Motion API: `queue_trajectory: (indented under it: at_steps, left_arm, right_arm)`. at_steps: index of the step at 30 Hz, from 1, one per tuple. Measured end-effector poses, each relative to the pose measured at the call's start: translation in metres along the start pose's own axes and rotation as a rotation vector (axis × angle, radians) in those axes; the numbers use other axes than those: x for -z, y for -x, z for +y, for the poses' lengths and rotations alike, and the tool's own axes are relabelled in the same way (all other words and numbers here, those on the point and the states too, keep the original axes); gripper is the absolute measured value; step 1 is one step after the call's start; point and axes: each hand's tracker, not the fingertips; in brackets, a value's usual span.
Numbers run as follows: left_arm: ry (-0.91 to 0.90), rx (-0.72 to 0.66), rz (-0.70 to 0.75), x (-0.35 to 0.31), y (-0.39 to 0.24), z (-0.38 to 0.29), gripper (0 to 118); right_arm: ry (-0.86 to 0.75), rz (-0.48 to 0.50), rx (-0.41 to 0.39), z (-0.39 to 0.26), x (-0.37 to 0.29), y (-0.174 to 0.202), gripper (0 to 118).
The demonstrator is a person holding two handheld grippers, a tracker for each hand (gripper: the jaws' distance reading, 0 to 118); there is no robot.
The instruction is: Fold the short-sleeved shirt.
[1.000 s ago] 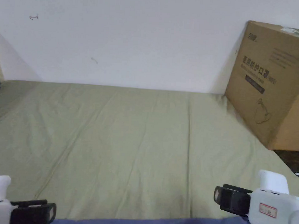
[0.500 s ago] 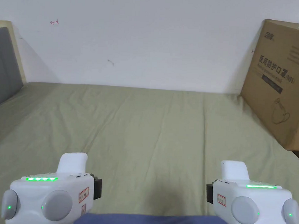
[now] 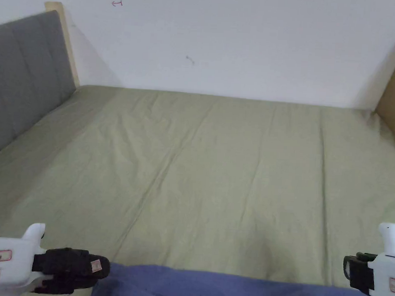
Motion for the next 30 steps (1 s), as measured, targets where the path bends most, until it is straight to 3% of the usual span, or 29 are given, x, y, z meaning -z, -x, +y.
queue_trajectory:
  at_steps: [1,6,8,11,12,13,14,15,16,17,19,20,21,24,27,30]
  left_arm:
    - [0.001,-0.035,-0.05,0.003,0.011,-0.003,118]
    - [-0.005,-0.125,-0.107,0.034,0.052,-0.015,118]
    - [-0.016,-0.13,-0.11,0.043,0.049,-0.02,118]
    - [-0.07,-0.186,-0.272,0.054,0.063,-0.02,117]
    - [-0.029,-0.206,-0.3,0.063,0.064,-0.019,110]
    - [0.015,-0.215,-0.325,0.072,0.063,-0.018,88]
    - [0.014,-0.199,-0.319,0.078,0.06,-0.019,25]
    - [-0.001,-0.184,-0.309,0.083,0.069,-0.018,10]
    - [-0.006,-0.172,-0.298,0.085,0.068,-0.018,7]
    - [-0.027,-0.162,-0.235,0.087,0.07,-0.018,7]
    - [-0.001,-0.177,0.041,0.098,0.069,-0.021,7]
    - [0.011,-0.204,0.02,0.092,0.079,-0.027,7]
    - [-0.076,-0.236,-0.132,0.086,0.066,-0.023,7]
    - [-0.051,-0.095,0.05,0.078,0.021,-0.031,7]
    - [-0.165,0.134,0.256,0.046,-0.023,-0.029,7]
    - [-0.273,0.332,0.651,0.018,-0.063,-0.034,7]
  right_arm:
    - [0.01,0.014,0.009,0.001,0.002,0.001,0]
    - [0.037,0.02,-0.044,0.006,0.004,0.022,0]
    - [0.063,0.056,-0.023,0.009,0.004,0.023,0]
    - [0.069,0.072,-0.009,0.01,0.001,0.026,0]
    - [0.073,0.065,-0.027,0.011,0.001,0.027,0]
    - [0.072,0.052,-0.044,0.011,0.001,0.029,0]
    - [0.074,0.05,-0.049,0.01,0.001,0.03,0]
    - [0.079,0.053,-0.049,0.01,0.001,0.031,0]
    - [0.09,0.063,-0.05,0.01,0.004,0.029,0]
    - [0.1,0.071,-0.043,0.009,0.005,0.029,0]
    - [0.111,0.081,-0.033,0.007,0.007,0.03,0]
    - [0.118,0.093,-0.036,0.006,0.008,0.03,0]
    - [0.124,0.098,-0.033,0.005,0.008,0.03,0]
    - [0.137,0.108,-0.038,0.005,0.01,0.03,0]
    - [0.128,0.117,-0.042,0.008,0.007,0.028,0]
    - [0.121,0.134,-0.048,0.008,0.006,0.024,0]
